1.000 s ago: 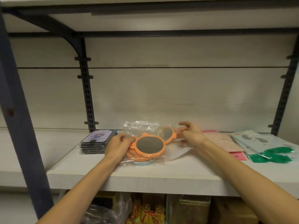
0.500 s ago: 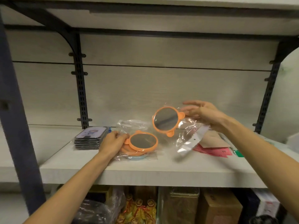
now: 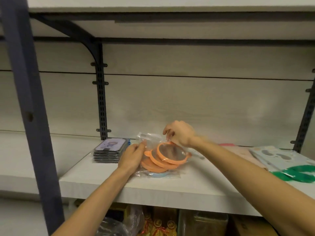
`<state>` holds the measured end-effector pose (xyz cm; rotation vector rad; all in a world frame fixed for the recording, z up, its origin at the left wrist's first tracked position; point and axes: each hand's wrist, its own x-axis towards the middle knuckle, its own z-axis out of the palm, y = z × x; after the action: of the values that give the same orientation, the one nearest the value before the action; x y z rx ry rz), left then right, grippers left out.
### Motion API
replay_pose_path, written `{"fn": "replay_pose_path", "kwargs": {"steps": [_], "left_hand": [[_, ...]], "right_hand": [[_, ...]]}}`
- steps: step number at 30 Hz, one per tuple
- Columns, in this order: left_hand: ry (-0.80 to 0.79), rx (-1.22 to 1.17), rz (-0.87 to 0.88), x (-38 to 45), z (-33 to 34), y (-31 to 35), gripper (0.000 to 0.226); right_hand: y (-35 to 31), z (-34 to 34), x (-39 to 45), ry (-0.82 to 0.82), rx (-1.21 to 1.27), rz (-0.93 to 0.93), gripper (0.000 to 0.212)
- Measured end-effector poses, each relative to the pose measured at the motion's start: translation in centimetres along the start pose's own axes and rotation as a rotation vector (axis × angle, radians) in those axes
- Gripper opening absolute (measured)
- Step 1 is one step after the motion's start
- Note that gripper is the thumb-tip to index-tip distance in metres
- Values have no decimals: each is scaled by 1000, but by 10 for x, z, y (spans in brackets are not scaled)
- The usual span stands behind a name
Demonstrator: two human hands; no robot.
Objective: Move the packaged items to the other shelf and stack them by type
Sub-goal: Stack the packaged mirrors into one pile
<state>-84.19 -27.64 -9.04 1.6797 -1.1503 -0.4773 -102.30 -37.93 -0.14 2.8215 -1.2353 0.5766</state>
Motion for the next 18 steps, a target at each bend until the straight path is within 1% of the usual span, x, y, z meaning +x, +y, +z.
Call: {"fn": "replay_pose_path", "kwargs": {"steps": [2, 3, 5, 7, 8, 10, 12, 14, 15, 17, 18], "left_hand": [[8, -3, -14, 0, -1, 2, 77], [12, -22, -20, -1, -1, 3, 81], [19, -56, -19, -3, 0, 3, 72], [26, -64, -9, -4, 1, 3, 60], [23, -68, -11, -5, 1, 4, 60], [14, -72, -22, -5, 0, 6, 62], [13, -63, -22, -5, 0, 6, 67], [11, -61, -15, -4, 0, 6, 68], [8, -67, -17, -4, 1, 6, 66], [-11, -110, -26, -5, 0, 8, 60], [-23, -140, -37, -6, -1, 8, 59]], "right_hand": [[-11, 10, 7, 26, 15, -54, 40], [-15, 15, 9, 42, 40, -81, 39], [-20, 25, 10, 88, 73, -119, 40], [-18, 31, 8, 172, 75, -101, 45], [-15, 31, 3, 216, 95, -56, 50], [-4, 30, -9, 276, 153, 116, 60], [11, 29, -28, 249, 193, 314, 69], [25, 31, -48, 180, 345, 440, 77], [29, 34, -57, 157, 467, 486, 78], [29, 41, -66, 140, 697, 530, 69], [25, 44, -68, 136, 755, 538, 66]]}}
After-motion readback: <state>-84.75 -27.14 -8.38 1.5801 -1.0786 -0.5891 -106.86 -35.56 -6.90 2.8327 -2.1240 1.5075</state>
